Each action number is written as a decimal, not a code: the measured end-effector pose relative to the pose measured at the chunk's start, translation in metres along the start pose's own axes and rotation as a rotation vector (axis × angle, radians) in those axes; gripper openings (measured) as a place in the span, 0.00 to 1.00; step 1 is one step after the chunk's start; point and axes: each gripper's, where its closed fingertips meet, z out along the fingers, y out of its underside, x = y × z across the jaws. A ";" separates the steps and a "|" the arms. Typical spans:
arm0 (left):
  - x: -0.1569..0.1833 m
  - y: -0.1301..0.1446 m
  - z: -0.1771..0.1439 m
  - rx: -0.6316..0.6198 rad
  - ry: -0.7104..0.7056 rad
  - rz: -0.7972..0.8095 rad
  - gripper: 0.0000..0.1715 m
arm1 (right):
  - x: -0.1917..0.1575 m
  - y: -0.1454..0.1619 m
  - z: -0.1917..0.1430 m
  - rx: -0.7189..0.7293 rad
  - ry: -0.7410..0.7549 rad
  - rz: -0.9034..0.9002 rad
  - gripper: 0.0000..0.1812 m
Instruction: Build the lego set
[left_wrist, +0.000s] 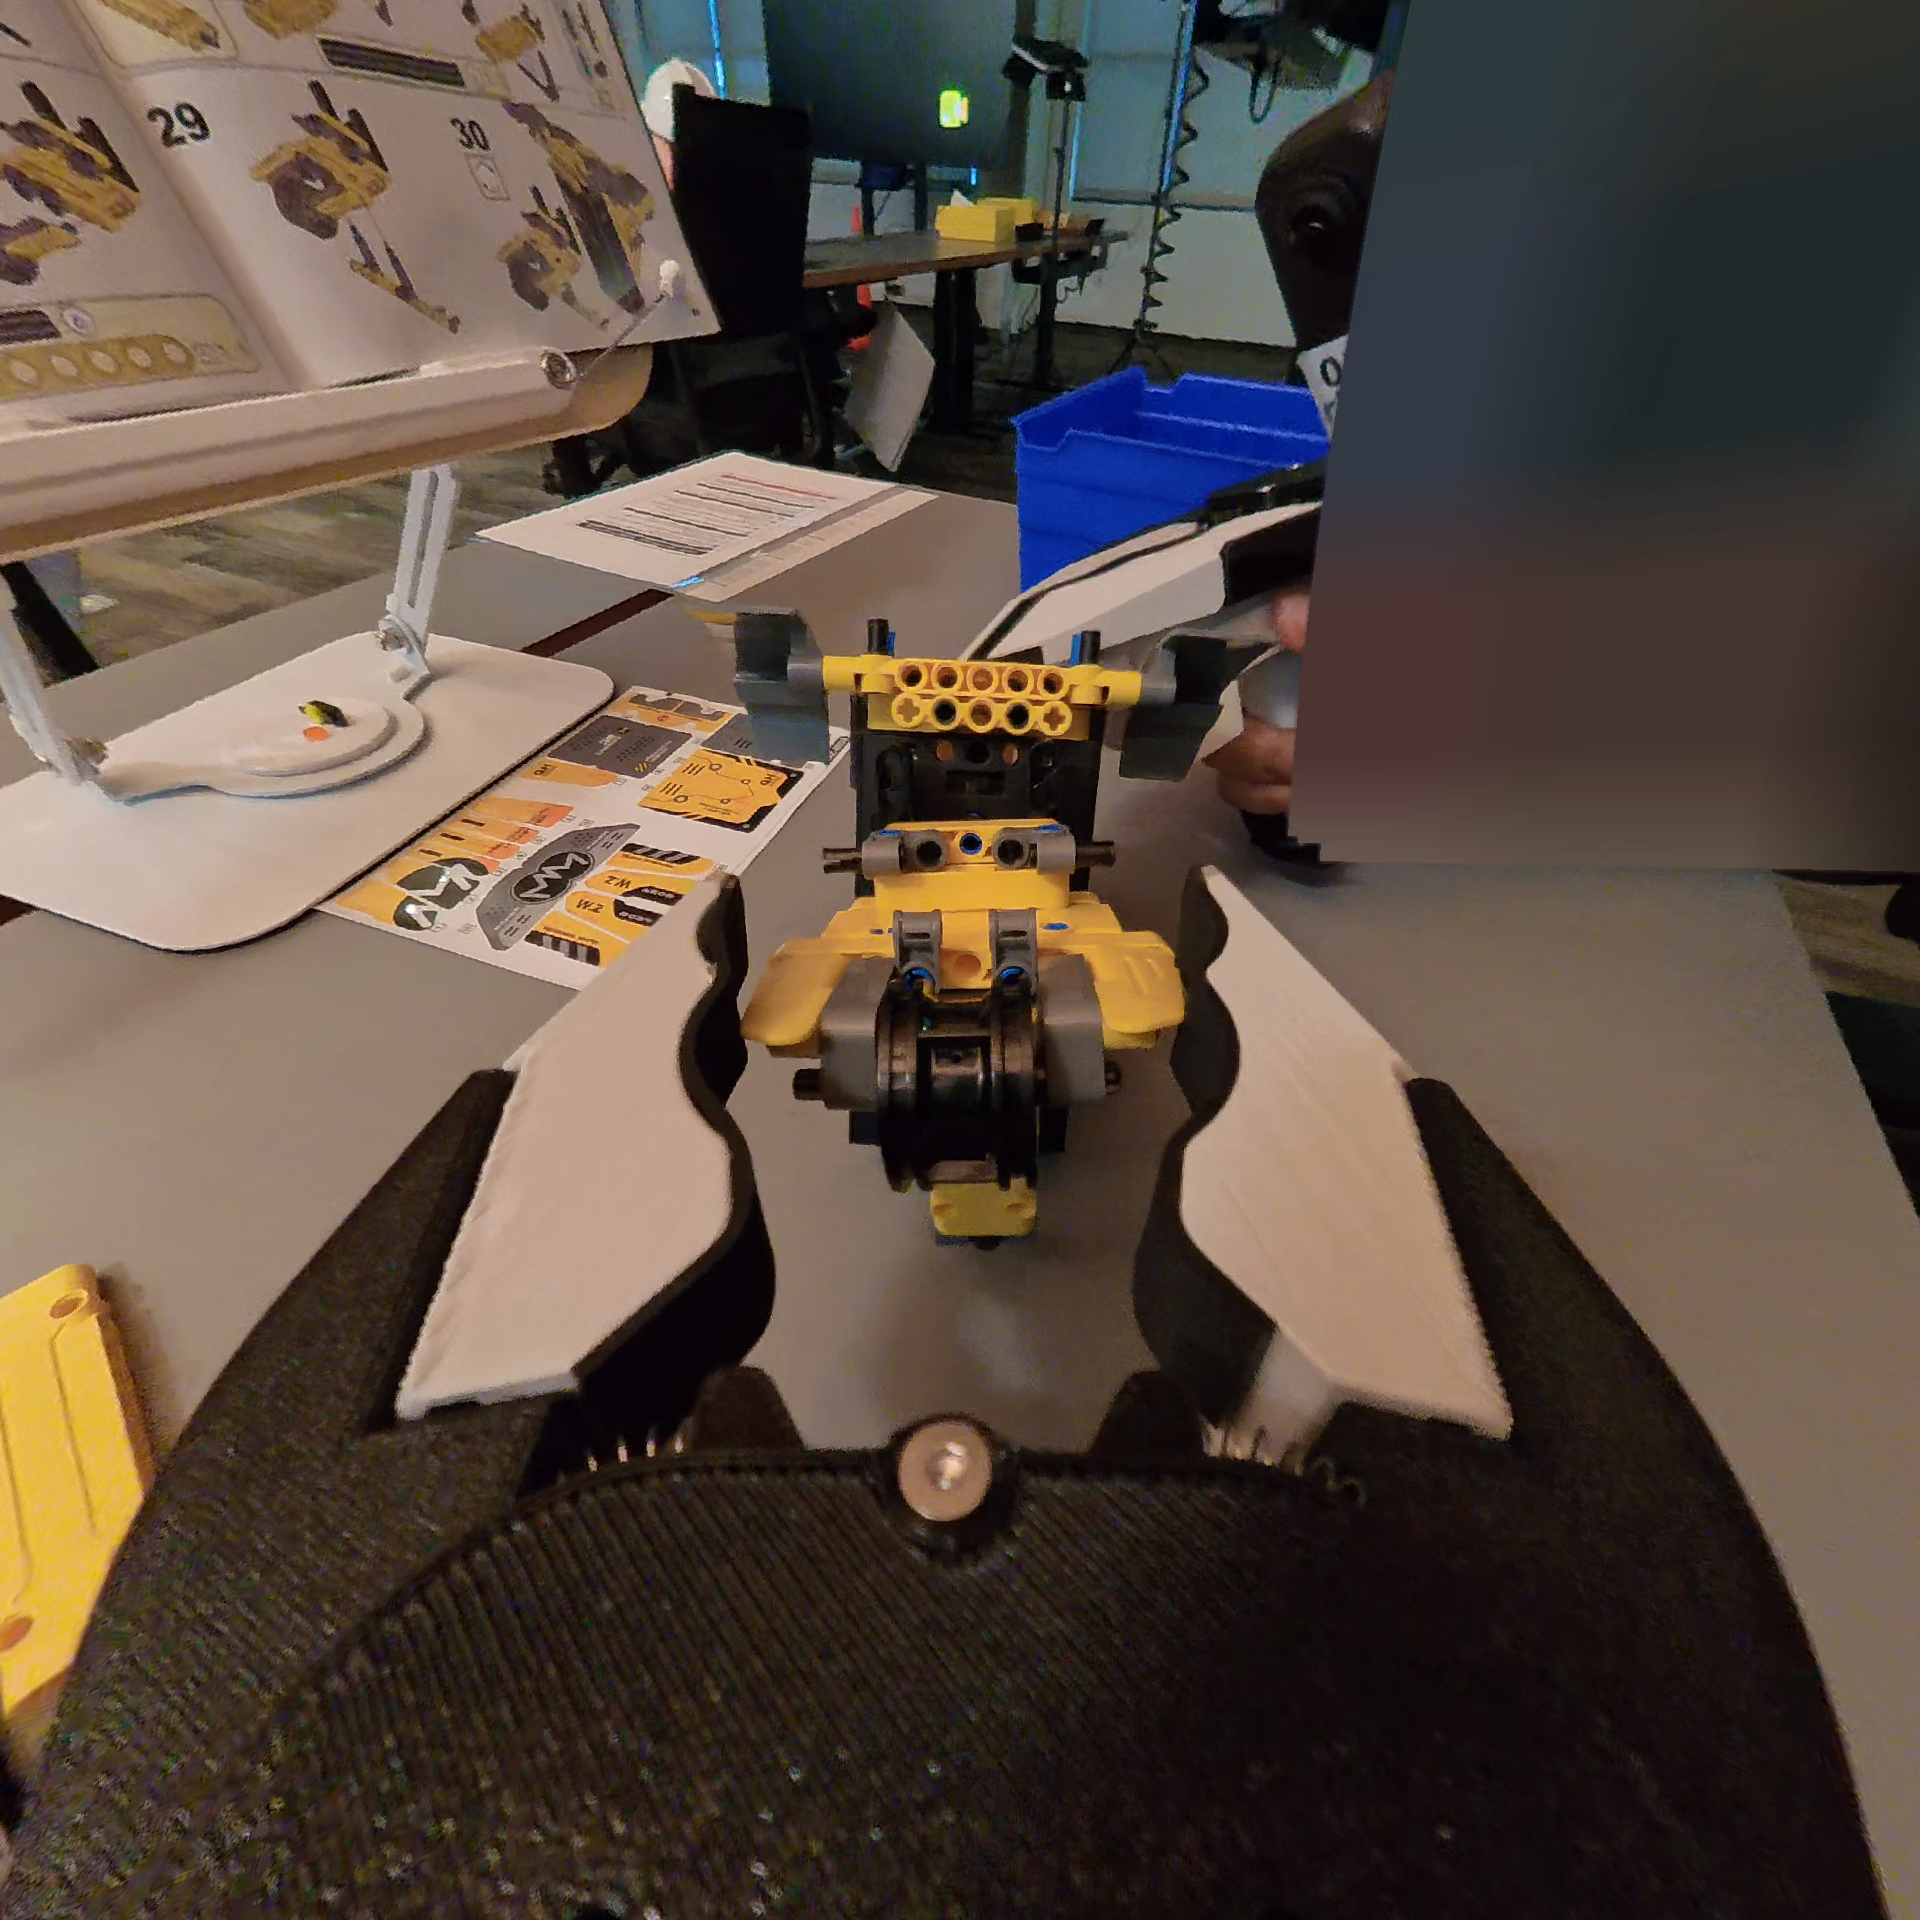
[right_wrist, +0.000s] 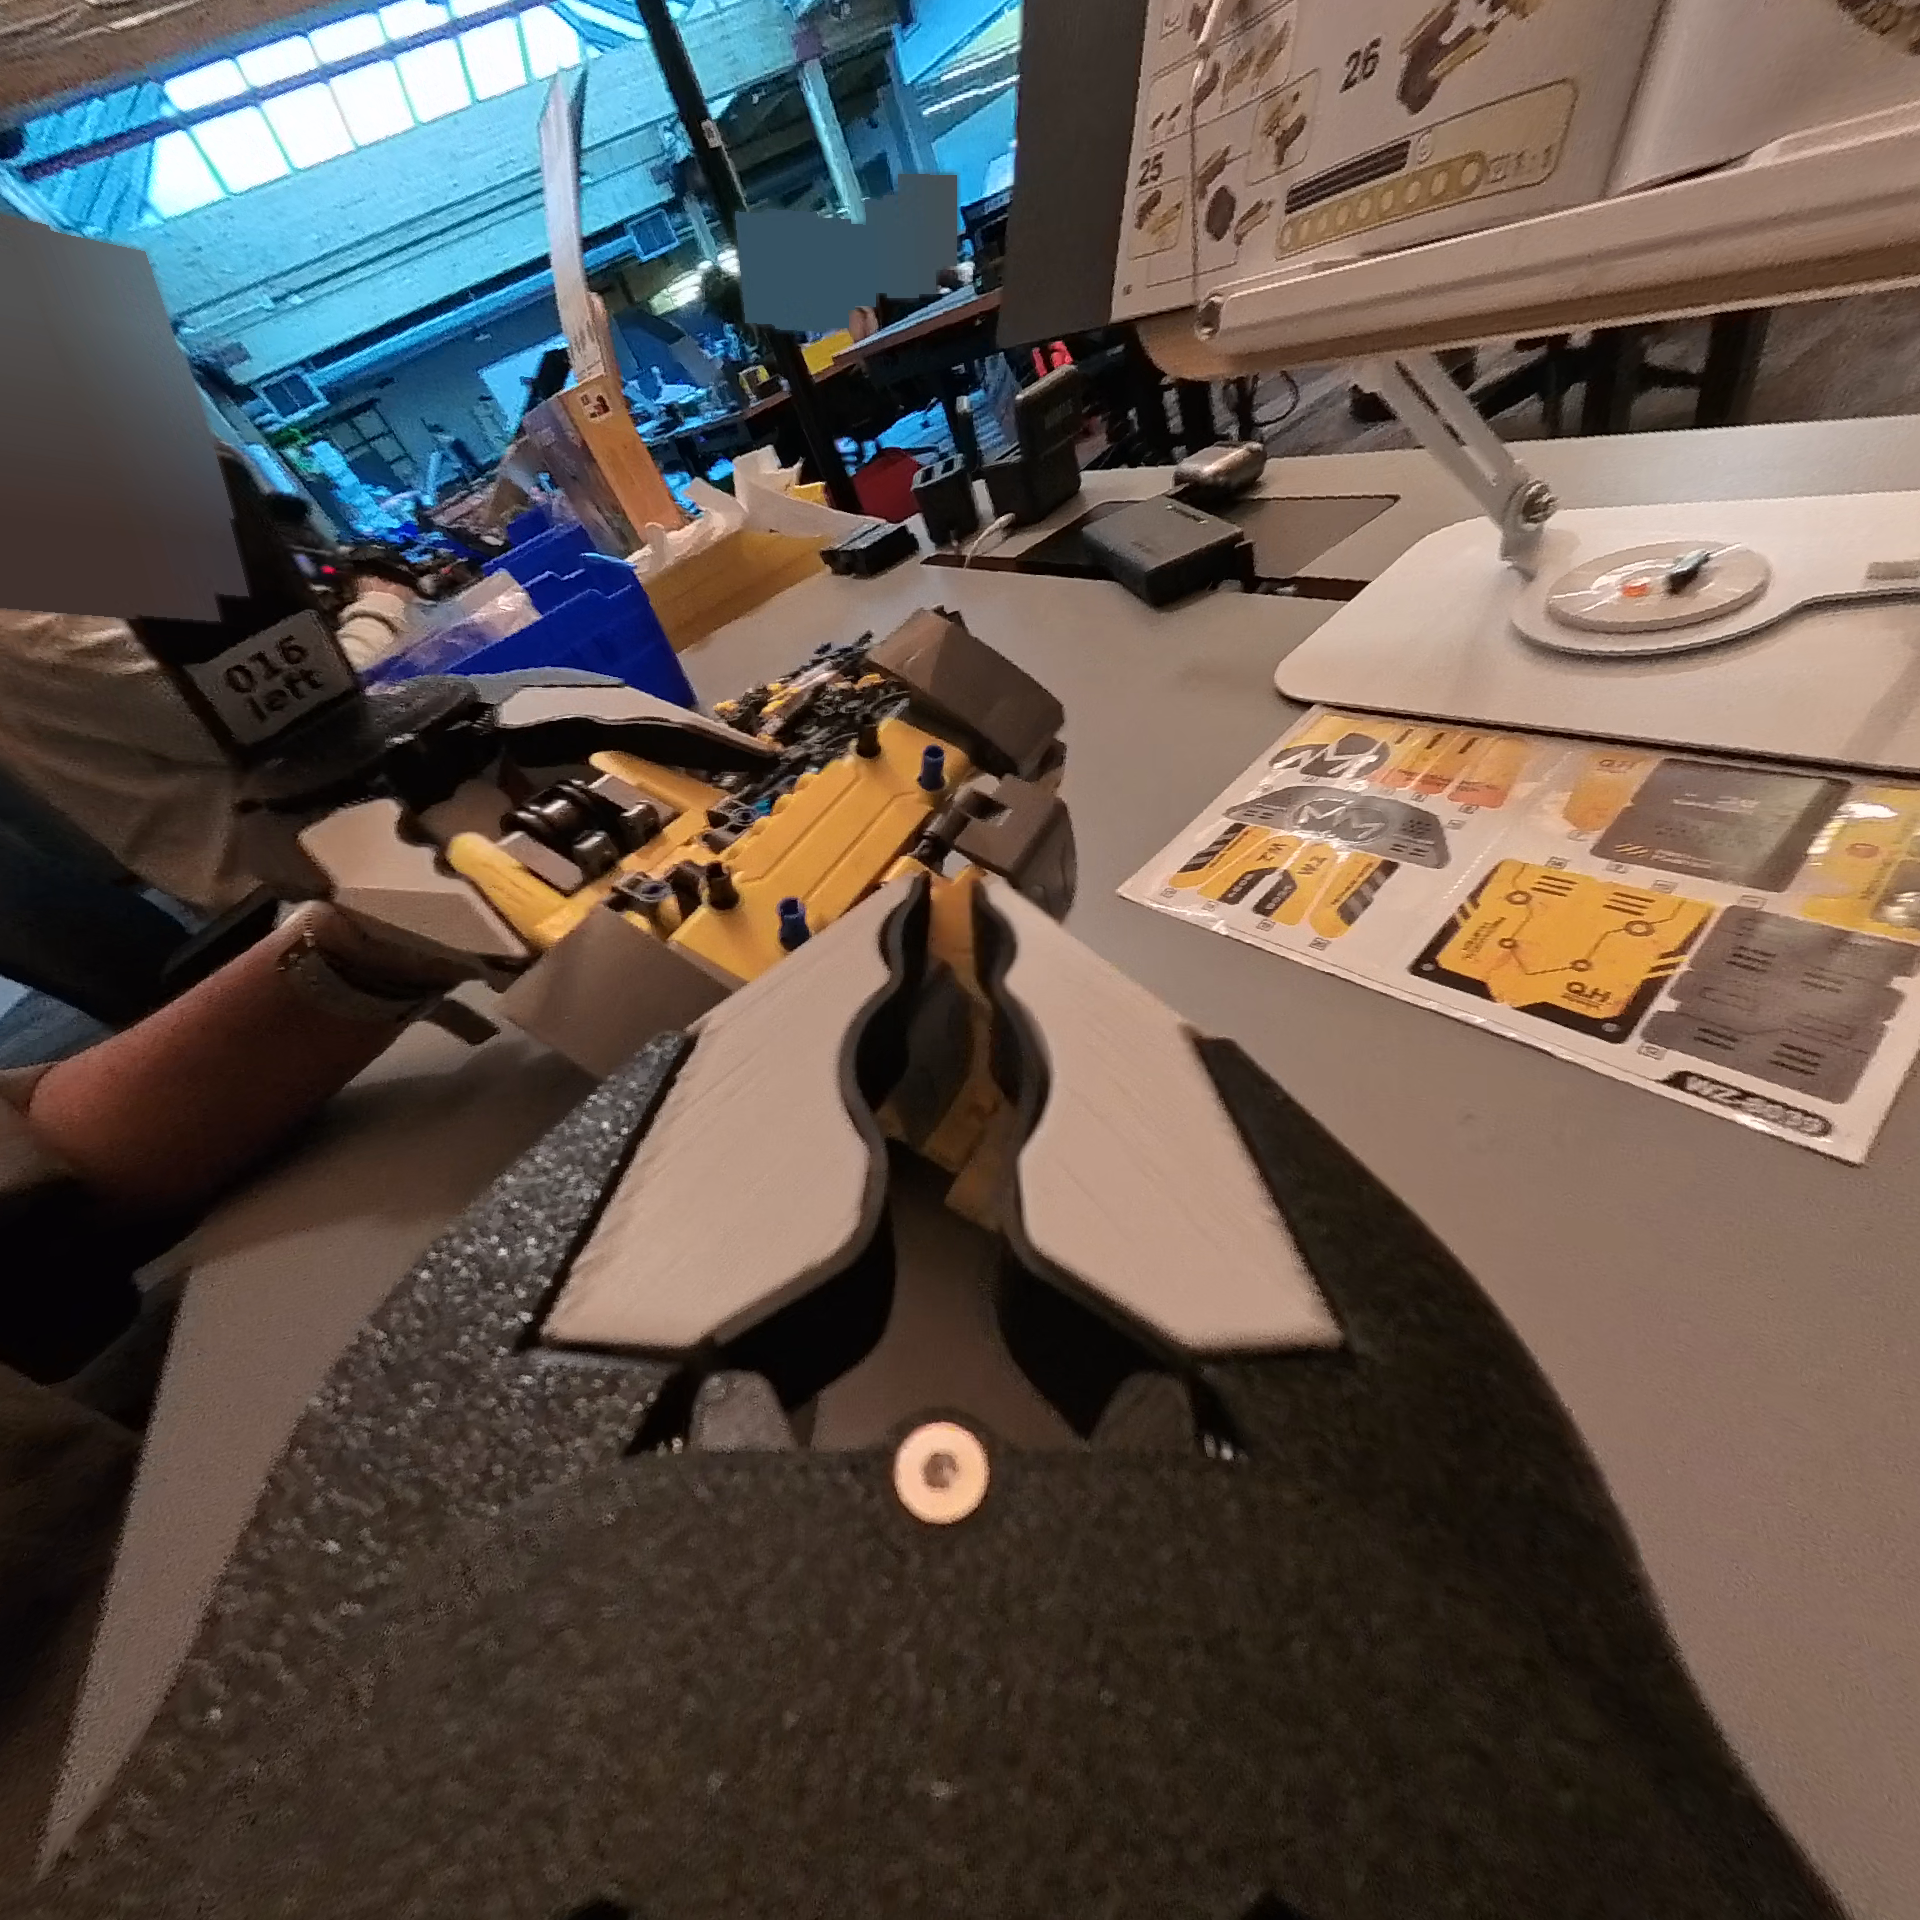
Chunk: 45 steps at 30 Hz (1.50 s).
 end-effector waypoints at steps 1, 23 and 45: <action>0.000 -0.001 -0.001 0.009 0.007 -0.015 0.46 | 0.002 0.000 0.000 0.005 0.013 -0.015 0.06; 0.002 -0.060 -0.034 0.340 0.025 -0.236 0.46 | -0.106 -0.050 -0.053 0.343 0.088 -0.676 0.22; 0.066 -0.059 -0.009 0.291 0.021 -0.020 0.59 | -0.131 0.002 -0.010 0.236 0.398 -1.472 0.14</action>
